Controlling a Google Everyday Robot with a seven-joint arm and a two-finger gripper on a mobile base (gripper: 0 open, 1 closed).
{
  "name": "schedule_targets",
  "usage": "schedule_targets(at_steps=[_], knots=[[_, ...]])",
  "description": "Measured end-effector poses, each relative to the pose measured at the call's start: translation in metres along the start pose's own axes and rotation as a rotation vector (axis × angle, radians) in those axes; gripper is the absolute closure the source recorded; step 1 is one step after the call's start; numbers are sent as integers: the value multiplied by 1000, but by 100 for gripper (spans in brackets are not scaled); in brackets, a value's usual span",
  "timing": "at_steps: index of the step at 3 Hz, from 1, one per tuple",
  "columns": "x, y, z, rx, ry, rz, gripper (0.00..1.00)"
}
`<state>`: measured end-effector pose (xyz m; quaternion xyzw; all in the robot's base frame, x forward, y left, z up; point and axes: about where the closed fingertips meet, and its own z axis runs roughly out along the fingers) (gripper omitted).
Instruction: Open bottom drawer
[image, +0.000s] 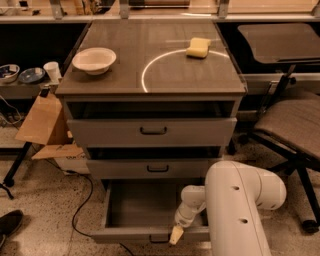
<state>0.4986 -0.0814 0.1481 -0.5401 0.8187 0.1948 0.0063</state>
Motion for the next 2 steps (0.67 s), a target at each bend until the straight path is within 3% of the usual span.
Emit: schedule_targets(at_steps=[1, 2], knots=[[0, 0, 0, 0, 0, 0, 89], [0, 0, 0, 0, 0, 0, 66]])
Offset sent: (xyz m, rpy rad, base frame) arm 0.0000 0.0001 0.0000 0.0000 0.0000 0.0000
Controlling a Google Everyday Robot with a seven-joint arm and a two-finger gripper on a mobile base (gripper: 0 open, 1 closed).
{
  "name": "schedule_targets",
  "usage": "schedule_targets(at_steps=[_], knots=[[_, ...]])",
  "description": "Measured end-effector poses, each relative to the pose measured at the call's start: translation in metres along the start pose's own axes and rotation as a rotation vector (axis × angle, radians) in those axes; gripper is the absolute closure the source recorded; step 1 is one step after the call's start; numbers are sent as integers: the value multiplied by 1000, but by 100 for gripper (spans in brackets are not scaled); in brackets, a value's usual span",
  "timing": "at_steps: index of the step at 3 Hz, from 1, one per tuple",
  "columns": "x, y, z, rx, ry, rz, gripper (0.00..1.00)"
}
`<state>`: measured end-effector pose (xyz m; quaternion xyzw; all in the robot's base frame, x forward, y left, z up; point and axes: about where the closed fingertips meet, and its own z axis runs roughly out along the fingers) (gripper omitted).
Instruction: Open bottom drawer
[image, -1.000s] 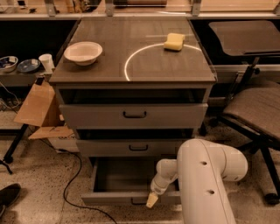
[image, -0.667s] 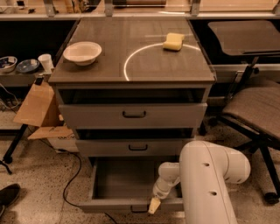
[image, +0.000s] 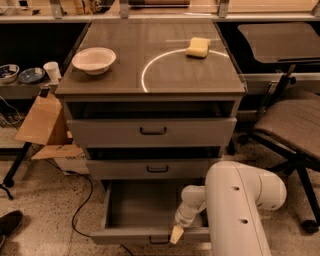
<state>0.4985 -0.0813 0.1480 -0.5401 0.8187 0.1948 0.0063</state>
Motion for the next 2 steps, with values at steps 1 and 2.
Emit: schedule_targets(at_steps=[1, 2], knots=[[0, 0, 0, 0, 0, 0, 43], [0, 0, 0, 0, 0, 0, 19]])
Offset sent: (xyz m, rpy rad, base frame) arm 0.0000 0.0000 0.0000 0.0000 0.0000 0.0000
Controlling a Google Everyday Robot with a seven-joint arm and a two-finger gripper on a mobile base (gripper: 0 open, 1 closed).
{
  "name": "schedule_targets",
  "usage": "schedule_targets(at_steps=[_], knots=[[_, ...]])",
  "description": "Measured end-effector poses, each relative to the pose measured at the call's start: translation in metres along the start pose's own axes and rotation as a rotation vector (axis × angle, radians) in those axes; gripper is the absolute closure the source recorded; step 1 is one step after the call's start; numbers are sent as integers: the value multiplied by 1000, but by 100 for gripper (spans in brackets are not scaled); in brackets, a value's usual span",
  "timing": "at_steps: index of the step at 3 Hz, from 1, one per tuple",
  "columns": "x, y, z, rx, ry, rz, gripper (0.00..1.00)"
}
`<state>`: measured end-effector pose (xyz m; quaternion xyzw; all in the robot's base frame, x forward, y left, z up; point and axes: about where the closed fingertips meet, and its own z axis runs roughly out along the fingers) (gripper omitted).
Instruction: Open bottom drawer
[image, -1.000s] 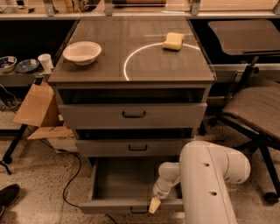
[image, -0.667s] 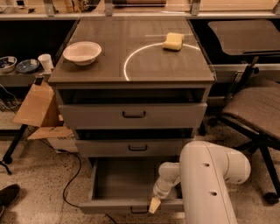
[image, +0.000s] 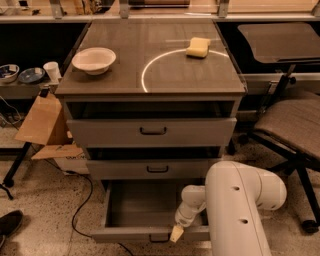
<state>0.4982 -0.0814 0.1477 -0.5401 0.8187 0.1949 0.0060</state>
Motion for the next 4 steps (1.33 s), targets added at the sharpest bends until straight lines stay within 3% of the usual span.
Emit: schedule_targets(at_steps=[1, 3, 4], knots=[[5, 4, 4, -6, 10, 6, 0], [34, 22, 25, -25, 67, 36, 0], [34, 23, 22, -25, 67, 37, 0]])
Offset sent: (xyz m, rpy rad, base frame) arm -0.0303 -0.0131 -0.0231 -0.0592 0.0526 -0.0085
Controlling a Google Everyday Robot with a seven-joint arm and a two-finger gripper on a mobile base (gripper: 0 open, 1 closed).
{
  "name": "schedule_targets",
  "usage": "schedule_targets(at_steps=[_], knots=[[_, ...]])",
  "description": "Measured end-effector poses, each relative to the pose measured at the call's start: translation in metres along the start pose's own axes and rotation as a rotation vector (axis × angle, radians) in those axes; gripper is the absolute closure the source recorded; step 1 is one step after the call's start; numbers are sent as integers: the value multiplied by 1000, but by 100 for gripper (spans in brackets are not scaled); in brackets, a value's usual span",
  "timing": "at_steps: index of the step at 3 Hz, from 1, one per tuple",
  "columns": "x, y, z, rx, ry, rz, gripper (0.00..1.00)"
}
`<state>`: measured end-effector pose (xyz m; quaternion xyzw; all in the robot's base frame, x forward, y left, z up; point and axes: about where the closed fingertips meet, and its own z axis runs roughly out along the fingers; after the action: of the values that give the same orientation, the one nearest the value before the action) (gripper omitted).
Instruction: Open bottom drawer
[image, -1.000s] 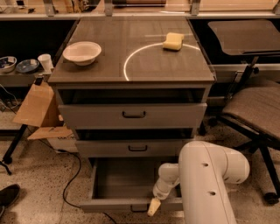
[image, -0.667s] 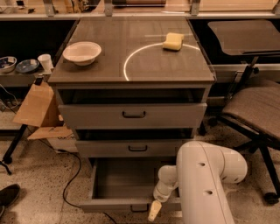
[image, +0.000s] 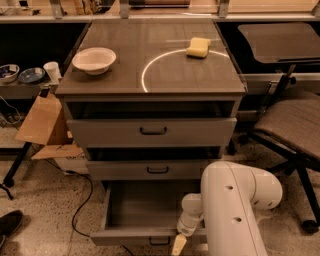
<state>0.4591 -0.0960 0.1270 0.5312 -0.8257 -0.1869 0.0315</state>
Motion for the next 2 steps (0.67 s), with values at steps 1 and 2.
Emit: schedule_targets(at_steps=[1, 2], knots=[[17, 11, 0, 12, 9, 28, 14], [30, 15, -3, 27, 13, 51, 38]])
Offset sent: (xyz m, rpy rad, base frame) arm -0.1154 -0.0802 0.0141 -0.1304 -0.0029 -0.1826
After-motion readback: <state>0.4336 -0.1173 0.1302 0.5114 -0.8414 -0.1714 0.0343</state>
